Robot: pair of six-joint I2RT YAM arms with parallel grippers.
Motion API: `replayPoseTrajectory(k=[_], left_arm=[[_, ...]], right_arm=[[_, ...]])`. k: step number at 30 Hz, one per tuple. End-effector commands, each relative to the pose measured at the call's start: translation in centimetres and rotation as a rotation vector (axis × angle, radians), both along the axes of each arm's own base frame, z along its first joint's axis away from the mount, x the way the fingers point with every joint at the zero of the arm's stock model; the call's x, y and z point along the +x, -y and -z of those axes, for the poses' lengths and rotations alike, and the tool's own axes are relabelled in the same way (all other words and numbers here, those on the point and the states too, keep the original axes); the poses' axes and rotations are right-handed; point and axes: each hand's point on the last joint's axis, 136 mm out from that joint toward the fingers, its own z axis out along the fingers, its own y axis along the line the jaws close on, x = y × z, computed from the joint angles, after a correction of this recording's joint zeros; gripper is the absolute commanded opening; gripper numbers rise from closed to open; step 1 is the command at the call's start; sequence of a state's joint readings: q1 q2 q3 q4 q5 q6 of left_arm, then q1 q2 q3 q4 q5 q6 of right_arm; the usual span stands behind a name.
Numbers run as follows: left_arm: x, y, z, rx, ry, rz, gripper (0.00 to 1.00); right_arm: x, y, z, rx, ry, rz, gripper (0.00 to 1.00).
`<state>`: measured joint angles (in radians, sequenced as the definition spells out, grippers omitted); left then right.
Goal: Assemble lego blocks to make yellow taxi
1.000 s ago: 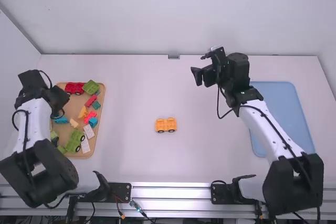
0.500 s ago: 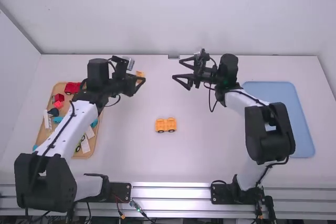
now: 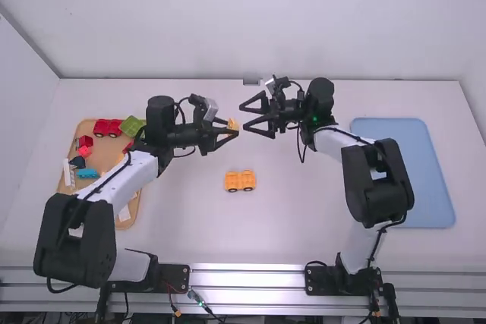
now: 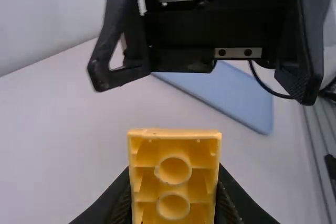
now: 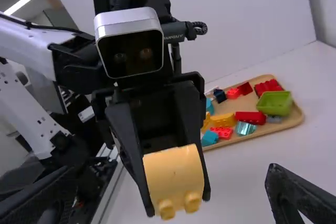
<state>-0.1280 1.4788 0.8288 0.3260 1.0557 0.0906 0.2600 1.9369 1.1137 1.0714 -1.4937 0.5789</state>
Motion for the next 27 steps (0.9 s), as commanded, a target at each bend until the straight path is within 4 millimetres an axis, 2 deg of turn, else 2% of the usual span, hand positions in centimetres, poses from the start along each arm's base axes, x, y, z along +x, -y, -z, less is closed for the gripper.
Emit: replayPoseTrajectory(k=[1, 8, 14, 18, 27], left_arm=[[-1.2, 0.4, -0.1, -0.028, 0.005, 0.071, 0.08], [-2.0, 0.7, -0.9, -0.054, 0.043, 0.13, 0.06], [-1.8, 0.7, -0.9, -0.053, 0.036, 0.119, 0.06], [-1.8, 0.6, -0.8, -0.053, 0.033, 0.118, 0.07], [-1.8, 0.6, -0.8, -0.052, 0.033, 0.117, 0.07]], right_arm=[[-0.7, -0.2, -0.6, -0.007, 0.009, -0.07, 0.93], [-1.5, -1.2, -0.2, -0.002, 0.028, -0.098, 0.88], [-1.3, -1.2, -0.2, 0.001, 0.038, -0.09, 0.71], [-1.3, -1.2, -0.2, 0.006, 0.055, -0.088, 0.64], [-2.0, -2.1, -0.2, 0.011, 0.073, -0.114, 0.59]])
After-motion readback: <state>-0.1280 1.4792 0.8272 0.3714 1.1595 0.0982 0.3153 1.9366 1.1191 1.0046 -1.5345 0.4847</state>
